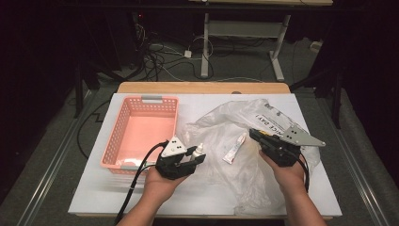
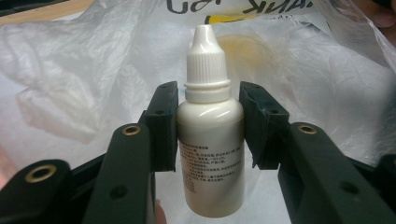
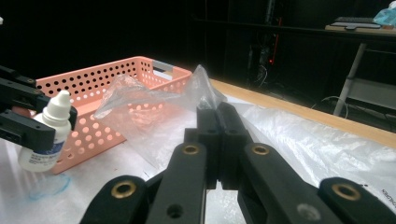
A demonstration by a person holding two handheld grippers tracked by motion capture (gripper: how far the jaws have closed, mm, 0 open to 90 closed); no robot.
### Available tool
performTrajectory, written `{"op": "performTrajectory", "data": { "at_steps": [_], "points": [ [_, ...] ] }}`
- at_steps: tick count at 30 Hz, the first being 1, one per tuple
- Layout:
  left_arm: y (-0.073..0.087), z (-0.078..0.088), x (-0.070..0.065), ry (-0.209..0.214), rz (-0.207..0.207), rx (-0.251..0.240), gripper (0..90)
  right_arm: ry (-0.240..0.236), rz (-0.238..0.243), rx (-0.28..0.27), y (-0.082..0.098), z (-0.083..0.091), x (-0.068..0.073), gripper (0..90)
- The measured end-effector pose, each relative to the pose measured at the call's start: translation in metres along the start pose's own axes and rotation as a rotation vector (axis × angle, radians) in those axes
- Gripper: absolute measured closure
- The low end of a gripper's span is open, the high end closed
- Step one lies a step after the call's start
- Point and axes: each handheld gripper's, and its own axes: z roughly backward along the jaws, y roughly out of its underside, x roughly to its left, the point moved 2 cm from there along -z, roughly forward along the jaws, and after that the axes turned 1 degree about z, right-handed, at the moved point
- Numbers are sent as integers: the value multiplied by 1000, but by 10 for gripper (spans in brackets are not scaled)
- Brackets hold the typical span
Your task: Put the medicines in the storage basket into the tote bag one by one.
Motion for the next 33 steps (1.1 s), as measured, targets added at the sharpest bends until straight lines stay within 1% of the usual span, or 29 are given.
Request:
{"op": "performTrajectory", "data": {
  "at_steps": [5,7,9,14,19,22,27,33],
  "points": [
    [-4,-14,-4,14,-8,8,581,-1,1,-2,0,0,0,900],
    [-5,-19,-5,13,-12,13,581,0,-1,-4,0,0,0,900],
    [-6,-23,-6,18,-3,8,581,0,-1,-4,0,0,-1,900],
    [-9,-33,-8,17,-5,7,580,0,1,-6,-1,1,0,900],
    [-10,-47,-12,17,-12,16,579,0,0,-7,-1,0,0,900],
    [-11,-57,-15,24,-14,27,580,-1,0,-9,-1,0,0,900],
    [-13,-76,-22,32,-34,49,579,-1,-1,-9,-2,0,0,900],
    [-18,-100,-28,35,-46,59,578,-3,3,-12,-2,1,0,900]
  ]
}}
